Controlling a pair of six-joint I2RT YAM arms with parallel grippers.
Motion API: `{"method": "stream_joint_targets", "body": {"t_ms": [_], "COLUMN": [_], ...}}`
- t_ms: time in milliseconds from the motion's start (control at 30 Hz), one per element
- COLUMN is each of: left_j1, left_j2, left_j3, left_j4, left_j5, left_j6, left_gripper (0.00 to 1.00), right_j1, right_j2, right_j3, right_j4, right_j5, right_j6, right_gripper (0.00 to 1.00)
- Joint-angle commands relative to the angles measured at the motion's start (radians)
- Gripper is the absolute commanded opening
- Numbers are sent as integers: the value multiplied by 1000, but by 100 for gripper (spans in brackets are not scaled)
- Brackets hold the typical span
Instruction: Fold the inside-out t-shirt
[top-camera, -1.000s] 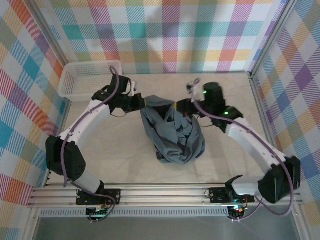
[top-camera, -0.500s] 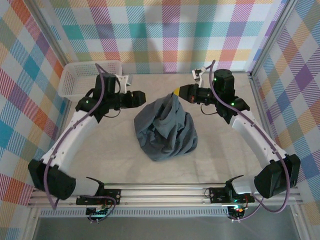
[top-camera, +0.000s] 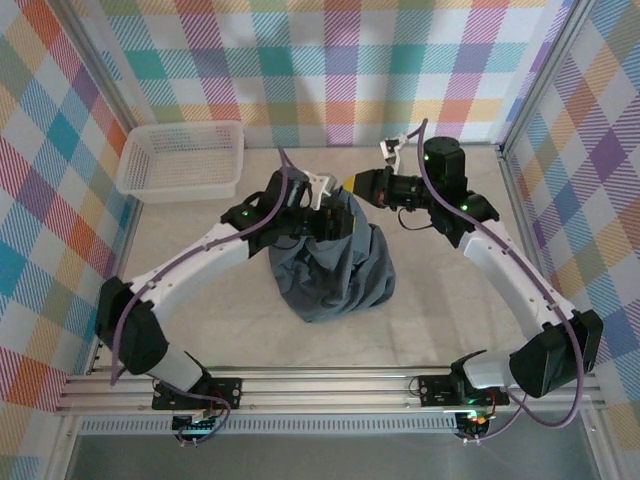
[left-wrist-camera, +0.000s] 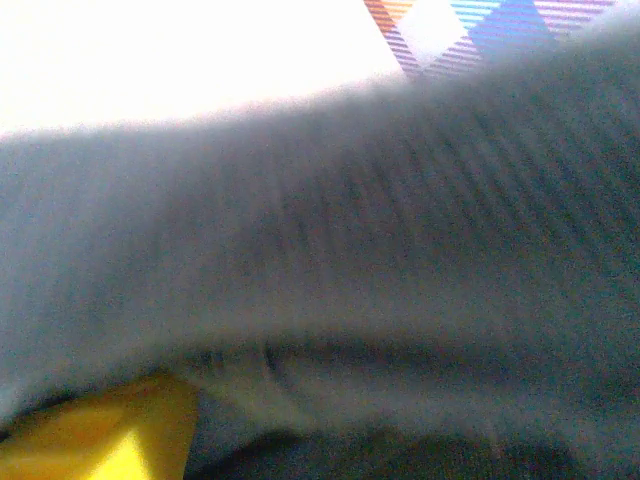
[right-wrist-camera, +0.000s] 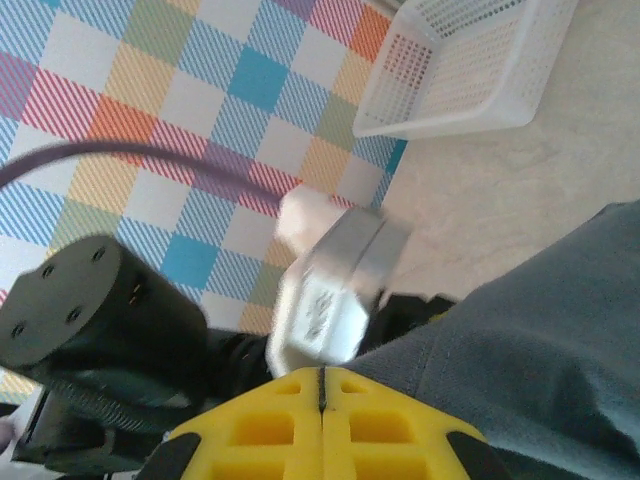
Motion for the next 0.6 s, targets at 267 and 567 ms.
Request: {"method": "stream_joint_targets", "body": {"t_ms": [267, 567], "left_j1": [133, 131], "left_j2": [-152, -259], "left_j3": [-192, -224], "left_j4": [145, 118], "left_j5": [240, 256], "left_j6": [-131, -160], "left_gripper": [0, 0], "right_j1": [-57, 71], "right_j2": [-125, -3], "right_j3": [-214, -452], "right_j4": [-116, 240], "right_j5": [259, 348], "right_j6": [-374, -519], "right_gripper": [53, 84]}}
